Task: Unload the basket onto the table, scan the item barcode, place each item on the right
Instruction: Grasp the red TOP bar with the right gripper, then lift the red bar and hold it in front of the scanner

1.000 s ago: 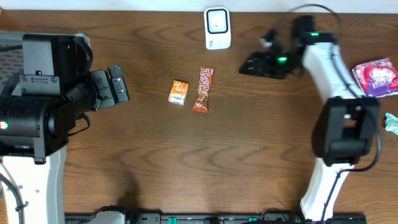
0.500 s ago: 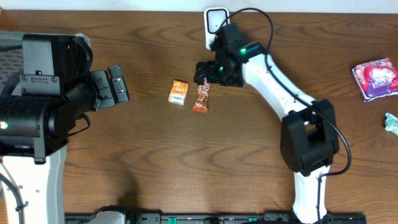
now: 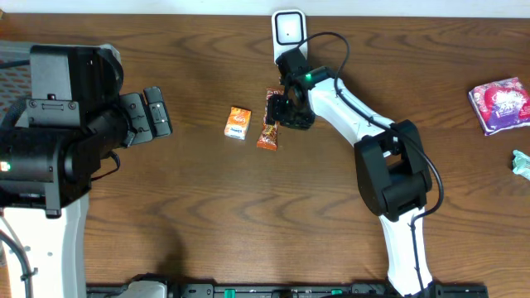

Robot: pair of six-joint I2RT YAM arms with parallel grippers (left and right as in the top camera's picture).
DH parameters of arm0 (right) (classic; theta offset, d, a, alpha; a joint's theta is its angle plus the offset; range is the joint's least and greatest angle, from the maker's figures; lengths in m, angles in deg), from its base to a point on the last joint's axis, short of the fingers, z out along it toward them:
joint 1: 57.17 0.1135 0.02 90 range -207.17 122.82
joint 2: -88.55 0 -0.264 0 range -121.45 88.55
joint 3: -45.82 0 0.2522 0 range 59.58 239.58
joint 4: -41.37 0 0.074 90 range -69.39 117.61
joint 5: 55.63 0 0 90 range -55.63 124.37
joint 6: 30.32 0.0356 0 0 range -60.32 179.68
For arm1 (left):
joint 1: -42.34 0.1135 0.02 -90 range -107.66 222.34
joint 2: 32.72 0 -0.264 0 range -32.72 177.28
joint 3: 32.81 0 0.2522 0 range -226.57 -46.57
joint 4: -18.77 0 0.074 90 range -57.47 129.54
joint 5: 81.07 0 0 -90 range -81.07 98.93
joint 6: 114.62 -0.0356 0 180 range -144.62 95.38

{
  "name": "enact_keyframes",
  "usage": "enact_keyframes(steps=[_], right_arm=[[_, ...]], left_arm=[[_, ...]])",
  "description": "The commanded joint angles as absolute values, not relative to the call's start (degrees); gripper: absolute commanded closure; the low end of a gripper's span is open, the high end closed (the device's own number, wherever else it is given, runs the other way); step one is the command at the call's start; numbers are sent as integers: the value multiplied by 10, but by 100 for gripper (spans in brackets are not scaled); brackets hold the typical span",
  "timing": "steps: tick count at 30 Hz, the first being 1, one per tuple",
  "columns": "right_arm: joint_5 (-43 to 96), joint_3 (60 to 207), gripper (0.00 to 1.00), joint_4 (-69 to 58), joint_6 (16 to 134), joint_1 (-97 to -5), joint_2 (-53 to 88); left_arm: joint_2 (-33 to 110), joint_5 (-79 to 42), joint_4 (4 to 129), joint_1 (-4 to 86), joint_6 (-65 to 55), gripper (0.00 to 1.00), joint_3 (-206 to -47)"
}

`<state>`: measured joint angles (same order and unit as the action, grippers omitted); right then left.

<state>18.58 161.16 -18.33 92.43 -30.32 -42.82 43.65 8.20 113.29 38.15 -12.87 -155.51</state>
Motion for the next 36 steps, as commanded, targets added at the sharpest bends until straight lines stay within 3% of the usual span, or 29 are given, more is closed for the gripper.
enact_keyframes(steps=[1,4,7,9,21,36], right_arm=[[138,1610,56,-185,930,-296,-468],[126,1610,74,-186,930,-296,-475],[125,1610,80,-186,928,-295,-475],[122,1610,99,-186,927,-295,-475],[118,1619,99,-186,872,-345,-379],[138,1618,99,12,890,-396,-308]], left_arm=[[436,85,1133,384,-134,2,-1557],[436,85,1133,384,-134,2,-1557],[436,85,1133,384,-134,2,-1557],[436,85,1133,384,-134,2,-1557],[436,85,1133,384,-134,2,-1557],[436,85,1133,384,-134,2,-1557]])
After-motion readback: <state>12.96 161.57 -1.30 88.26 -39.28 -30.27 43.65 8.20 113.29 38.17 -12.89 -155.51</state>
